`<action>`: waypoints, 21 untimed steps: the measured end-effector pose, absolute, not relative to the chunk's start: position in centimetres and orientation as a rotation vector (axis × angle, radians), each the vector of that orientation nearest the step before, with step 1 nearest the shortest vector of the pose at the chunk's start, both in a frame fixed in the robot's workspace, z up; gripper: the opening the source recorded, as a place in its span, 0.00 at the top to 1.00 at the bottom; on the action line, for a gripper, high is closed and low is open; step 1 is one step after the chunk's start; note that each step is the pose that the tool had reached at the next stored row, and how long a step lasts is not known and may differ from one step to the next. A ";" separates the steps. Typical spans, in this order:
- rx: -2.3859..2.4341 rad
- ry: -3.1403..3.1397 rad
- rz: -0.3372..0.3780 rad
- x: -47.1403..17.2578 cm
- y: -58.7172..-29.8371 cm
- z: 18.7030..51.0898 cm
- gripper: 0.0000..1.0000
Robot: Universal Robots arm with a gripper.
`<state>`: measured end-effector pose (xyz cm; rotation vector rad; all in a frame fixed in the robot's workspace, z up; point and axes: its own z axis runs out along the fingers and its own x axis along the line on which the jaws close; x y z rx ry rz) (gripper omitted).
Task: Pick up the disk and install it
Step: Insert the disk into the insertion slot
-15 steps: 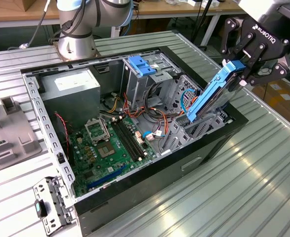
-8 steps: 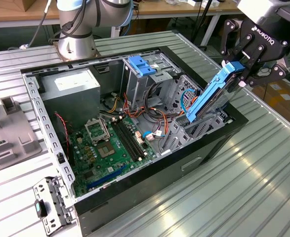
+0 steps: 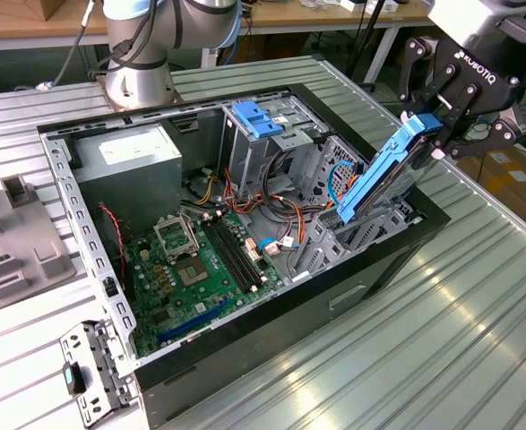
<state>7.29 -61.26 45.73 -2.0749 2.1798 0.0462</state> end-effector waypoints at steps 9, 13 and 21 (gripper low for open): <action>-2.074 2.179 0.048 7.2 -61.3 45.4 0.64; -2.074 2.179 0.048 7.2 -61.3 45.3 0.64; -2.074 2.179 0.049 7.2 -61.2 44.9 0.64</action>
